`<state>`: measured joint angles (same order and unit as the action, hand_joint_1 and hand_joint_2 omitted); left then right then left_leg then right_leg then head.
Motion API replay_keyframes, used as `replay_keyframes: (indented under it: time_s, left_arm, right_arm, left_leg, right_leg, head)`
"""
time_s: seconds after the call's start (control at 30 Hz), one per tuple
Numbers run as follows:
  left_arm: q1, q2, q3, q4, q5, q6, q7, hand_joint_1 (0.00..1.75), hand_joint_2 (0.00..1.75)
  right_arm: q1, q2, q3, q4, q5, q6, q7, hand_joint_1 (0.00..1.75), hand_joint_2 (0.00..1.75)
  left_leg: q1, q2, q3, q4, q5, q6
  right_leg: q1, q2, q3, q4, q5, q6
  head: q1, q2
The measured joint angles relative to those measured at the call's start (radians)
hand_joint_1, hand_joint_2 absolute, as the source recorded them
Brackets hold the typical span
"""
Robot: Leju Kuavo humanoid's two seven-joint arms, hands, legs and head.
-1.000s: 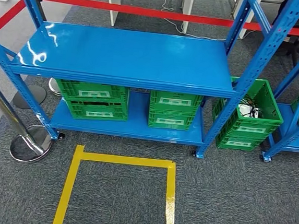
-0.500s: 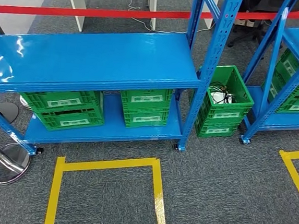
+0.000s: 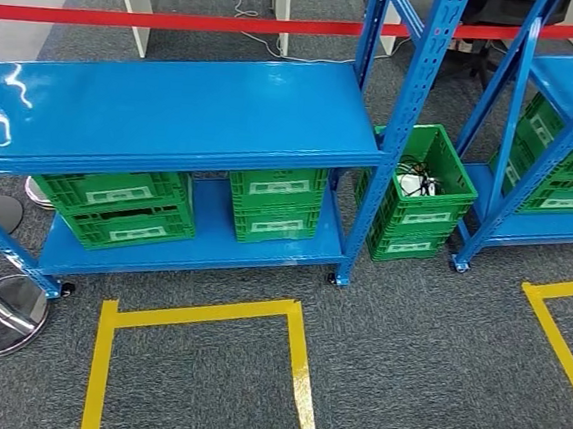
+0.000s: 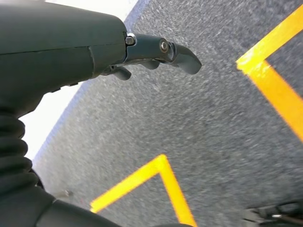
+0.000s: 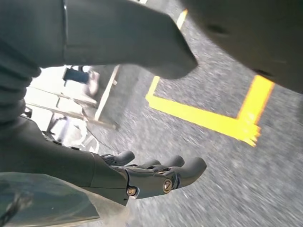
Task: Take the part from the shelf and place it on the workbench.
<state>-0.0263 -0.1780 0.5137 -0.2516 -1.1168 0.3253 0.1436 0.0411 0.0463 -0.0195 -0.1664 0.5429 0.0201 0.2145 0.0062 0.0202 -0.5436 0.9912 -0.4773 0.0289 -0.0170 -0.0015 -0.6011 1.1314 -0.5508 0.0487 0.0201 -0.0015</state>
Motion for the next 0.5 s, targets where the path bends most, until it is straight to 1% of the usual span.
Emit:
replay_keyframes:
  time_s: [0.03, 0.07, 0.1, 0.17, 0.2, 0.23, 0.27, 0.3, 0.33, 0.37, 0.4, 0.43, 0.47, 0.5]
  left_arm:
    - [-0.001, 0.004, -0.012, -0.010, 0.029, -0.008, -0.004, 0.00, 0.00]
    - [-0.002, 0.009, -0.025, -0.020, 0.059, -0.017, -0.008, 0.00, 0.00]
    - [-0.002, 0.014, -0.037, -0.028, 0.089, -0.025, -0.012, 0.00, 0.00]
    - [0.000, 0.025, -0.062, -0.040, 0.150, -0.043, -0.020, 0.00, 0.00]
    - [0.003, 0.030, -0.075, -0.043, 0.181, -0.052, -0.023, 0.00, 0.00]
    - [0.007, 0.035, -0.088, -0.046, 0.213, -0.061, -0.027, 0.00, 0.00]
    - [0.014, 0.040, -0.100, -0.048, 0.243, -0.069, -0.031, 0.00, 0.00]
    - [0.022, 0.044, -0.112, -0.049, 0.272, -0.078, -0.034, 0.00, 0.00]
    - [0.032, 0.048, -0.124, -0.049, 0.300, -0.087, -0.038, 0.00, 0.00]
    - [0.044, 0.051, -0.135, -0.049, 0.329, -0.096, -0.041, 0.00, 0.00]
    - [0.057, 0.054, -0.147, -0.048, 0.357, -0.104, -0.044, 0.00, 0.00]
    - [0.071, 0.057, -0.158, -0.047, 0.385, -0.112, -0.047, 0.00, 0.00]
    - [0.085, 0.060, -0.169, -0.046, 0.412, -0.120, -0.050, 0.00, 0.00]
    - [0.092, 0.062, -0.175, -0.045, 0.425, -0.123, -0.052, 0.00, 0.00]
  right_arm:
    - [0.008, -0.002, 0.000, 0.000, -0.014, 0.000, -0.005, 0.00, 1.75]
    - [0.015, -0.002, 0.000, 0.000, -0.028, 0.000, -0.011, 0.00, 1.75]
    - [0.022, -0.003, 0.000, 0.000, -0.043, 0.000, -0.017, 0.00, 1.75]
    - [0.033, -0.003, 0.000, -0.001, -0.073, -0.001, -0.029, 0.00, 1.75]
    - [0.037, -0.003, 0.000, -0.003, -0.087, -0.001, -0.034, 0.00, 1.75]
    - [0.039, -0.004, 0.000, -0.007, -0.102, -0.002, -0.040, 0.00, 1.75]
    - [0.040, -0.006, 0.000, -0.013, -0.116, -0.003, -0.046, 0.00, 1.75]
    - [0.039, -0.008, 0.000, -0.020, -0.131, -0.005, -0.052, 0.00, 1.75]
    - [0.038, -0.009, 0.000, -0.030, -0.145, -0.006, -0.058, 0.00, 1.75]
    - [0.036, -0.009, 0.000, -0.041, -0.158, -0.006, -0.064, 0.00, 1.75]
    - [0.033, -0.009, 0.000, -0.053, -0.172, -0.006, -0.069, 0.00, 1.75]
    - [0.029, -0.009, 0.000, -0.067, -0.185, -0.007, -0.074, 0.00, 1.75]
    - [0.025, -0.010, 0.000, -0.082, -0.198, -0.007, -0.079, 0.00, 1.75]
    - [0.023, -0.010, 0.000, -0.090, -0.204, -0.007, -0.081, 0.00, 1.75]
  left_leg:
    - [-0.002, 0.000, -0.001, 0.004, -0.002, -0.006]
    - [-0.004, 0.000, -0.002, 0.008, -0.004, -0.012]
    - [-0.006, 0.001, -0.003, 0.010, -0.004, -0.019]
    - [-0.006, 0.001, -0.003, 0.012, -0.003, -0.029]
    - [-0.005, 0.000, -0.005, 0.017, -0.008, -0.034]
    - [-0.003, -0.003, -0.012, 0.038, -0.025, -0.039]
    - [-0.002, -0.005, -0.027, 0.077, -0.052, -0.043]
    - [-0.001, -0.008, -0.052, 0.139, -0.088, -0.047]
    - [-0.001, -0.009, -0.083, 0.212, -0.125, -0.049]
    - [-0.001, -0.010, -0.108, 0.274, -0.150, -0.049]
    - [-0.001, -0.011, -0.122, 0.309, -0.157, -0.048]
    - [-0.001, -0.011, -0.117, 0.301, -0.142, -0.045]
    - [-0.002, -0.012, -0.093, 0.254, -0.111, -0.041]
    - [-0.002, -0.012, -0.079, 0.226, -0.092, -0.039]
  right_leg:
    - [0.000, -0.003, 0.035, -0.066, 0.020, -0.001]
    - [-0.001, -0.005, 0.060, -0.109, 0.030, -0.004]
    - [0.001, -0.004, 0.071, -0.128, 0.030, -0.010]
    - [0.003, 0.000, 0.073, -0.127, 0.032, -0.025]
    - [0.002, -0.001, 0.072, -0.128, 0.035, -0.031]
    - [0.001, -0.001, 0.072, -0.129, 0.036, -0.038]
    - [0.000, -0.002, 0.072, -0.131, 0.038, -0.044]
    - [0.000, -0.002, 0.071, -0.131, 0.039, -0.049]
    - [0.001, -0.001, 0.069, -0.131, 0.039, -0.051]
    - [0.003, -0.001, 0.068, -0.130, 0.040, -0.053]
    - [0.004, 0.000, 0.067, -0.130, 0.040, -0.053]
    - [0.006, 0.002, 0.068, -0.130, 0.040, -0.053]
    - [0.007, 0.004, 0.069, -0.130, 0.040, -0.053]
    - [0.008, 0.005, 0.070, -0.130, 0.040, -0.053]
  head:
    - [0.000, 0.000]
    - [0.000, 0.000]
    - [0.000, 0.000]
    - [-0.001, 0.000]
    - [0.000, 0.000]
    - [-0.001, 0.000]
    - [-0.002, 0.000]
    - [-0.002, 0.000]
    - [-0.003, 0.000]
    - [-0.002, 0.000]
    - [-0.002, 0.000]
    - [-0.002, 0.000]
    - [-0.002, 0.000]
    - [-0.002, 0.000]
